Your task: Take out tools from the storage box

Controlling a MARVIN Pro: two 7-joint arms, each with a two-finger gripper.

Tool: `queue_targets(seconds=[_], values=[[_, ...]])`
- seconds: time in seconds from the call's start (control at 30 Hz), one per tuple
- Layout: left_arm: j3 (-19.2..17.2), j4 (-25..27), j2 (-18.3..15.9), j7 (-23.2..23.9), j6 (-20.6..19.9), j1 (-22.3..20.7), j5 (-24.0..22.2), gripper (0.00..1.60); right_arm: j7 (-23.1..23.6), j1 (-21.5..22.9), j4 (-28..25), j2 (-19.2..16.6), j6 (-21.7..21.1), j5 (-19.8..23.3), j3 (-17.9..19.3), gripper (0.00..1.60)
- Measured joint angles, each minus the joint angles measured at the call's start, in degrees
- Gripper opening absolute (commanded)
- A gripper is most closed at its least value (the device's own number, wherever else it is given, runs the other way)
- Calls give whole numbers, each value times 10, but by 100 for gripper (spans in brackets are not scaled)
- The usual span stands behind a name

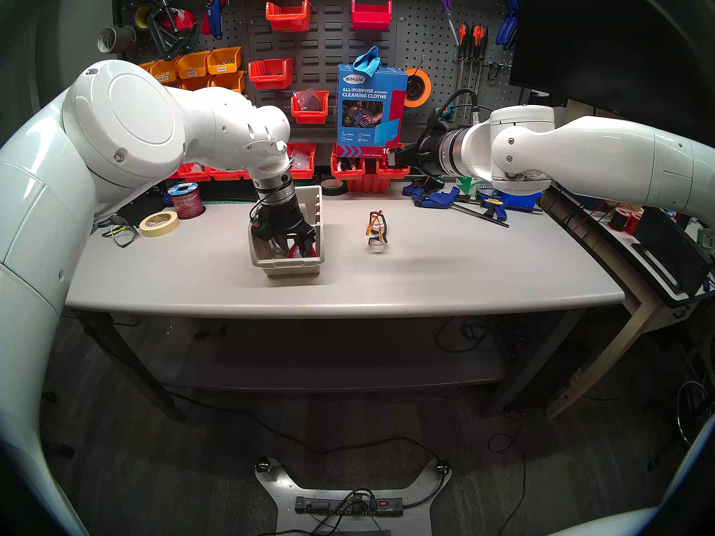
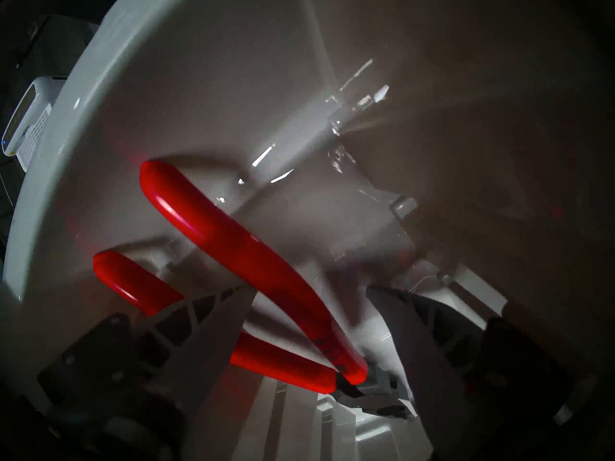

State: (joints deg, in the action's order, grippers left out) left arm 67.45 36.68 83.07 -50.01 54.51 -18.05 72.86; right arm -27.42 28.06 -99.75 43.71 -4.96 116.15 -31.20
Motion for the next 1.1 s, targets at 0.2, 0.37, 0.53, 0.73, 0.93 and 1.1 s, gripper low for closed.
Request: queue_targets(seconds=[0.2,0.37,0.53,0.73,0.93,1.1], values=[[4,7,-7,0,0,-5,-16,0,0,0,0,0,0,0,0,160],[6,9,-11,0,-1,-6,-27,0,0,0,0,0,0,0,0,160],[7,3,-12,-1,1,-2,-35,0,0,0,0,0,0,0,0,160],[3,-12,-4,3,6,4,-41,0,0,0,0,0,0,0,0,160],[-12,-29,10,4,6,14,-48,0,0,0,0,0,0,0,0,160],[-33,-45,23,4,6,23,-60,0,0,0,0,0,0,0,0,160]])
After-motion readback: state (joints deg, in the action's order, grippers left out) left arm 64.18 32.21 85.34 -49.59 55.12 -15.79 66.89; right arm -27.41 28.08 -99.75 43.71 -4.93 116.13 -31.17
